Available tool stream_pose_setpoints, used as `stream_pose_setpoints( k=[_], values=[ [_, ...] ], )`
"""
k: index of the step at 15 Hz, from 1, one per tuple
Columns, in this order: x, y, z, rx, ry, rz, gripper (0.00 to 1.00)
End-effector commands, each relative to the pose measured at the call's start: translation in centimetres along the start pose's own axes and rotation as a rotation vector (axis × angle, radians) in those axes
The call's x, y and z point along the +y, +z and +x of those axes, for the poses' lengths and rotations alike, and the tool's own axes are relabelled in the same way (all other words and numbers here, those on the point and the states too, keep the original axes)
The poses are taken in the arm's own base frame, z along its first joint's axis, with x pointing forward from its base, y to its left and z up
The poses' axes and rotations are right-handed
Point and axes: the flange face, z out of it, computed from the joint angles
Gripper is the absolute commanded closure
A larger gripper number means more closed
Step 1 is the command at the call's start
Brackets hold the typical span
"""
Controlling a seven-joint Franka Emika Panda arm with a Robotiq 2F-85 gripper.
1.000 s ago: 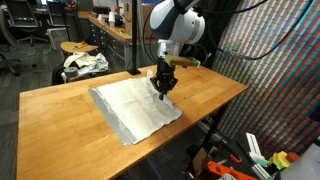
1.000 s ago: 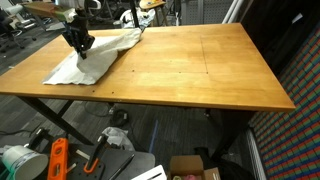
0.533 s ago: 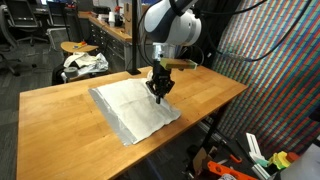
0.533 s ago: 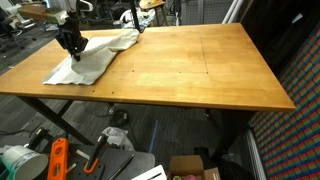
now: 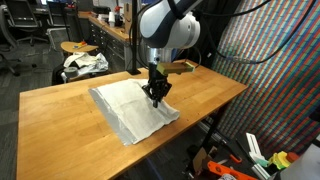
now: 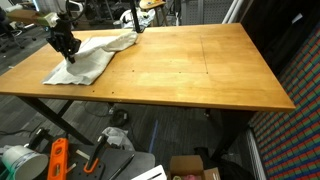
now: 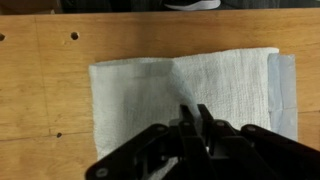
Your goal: Fold the towel on the table
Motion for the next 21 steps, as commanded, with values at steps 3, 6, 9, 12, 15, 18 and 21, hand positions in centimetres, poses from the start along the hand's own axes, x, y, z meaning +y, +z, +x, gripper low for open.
stream_pose_setpoints(
  k=[3,6,9,12,15,18,21],
  values=[
    [-2.1,-0.4,-1.7,0.055,-0.026,-0.047,0.87],
    [-3.2,-0.2,-1.9,0.064,-0.034,-0.056,0.86],
    [-4.4,0.1,-1.7,0.067,-0.021,-0.059,0.87],
    [-5.5,0.2,-1.4,0.071,0.001,-0.057,0.87],
    [-6.4,0.4,-1.3,0.07,0.02,-0.057,0.87],
    [-7.0,0.6,-1.3,0.076,0.031,-0.058,0.87],
    [-7.5,1.0,-1.4,0.083,0.036,-0.061,0.86]
  ],
)
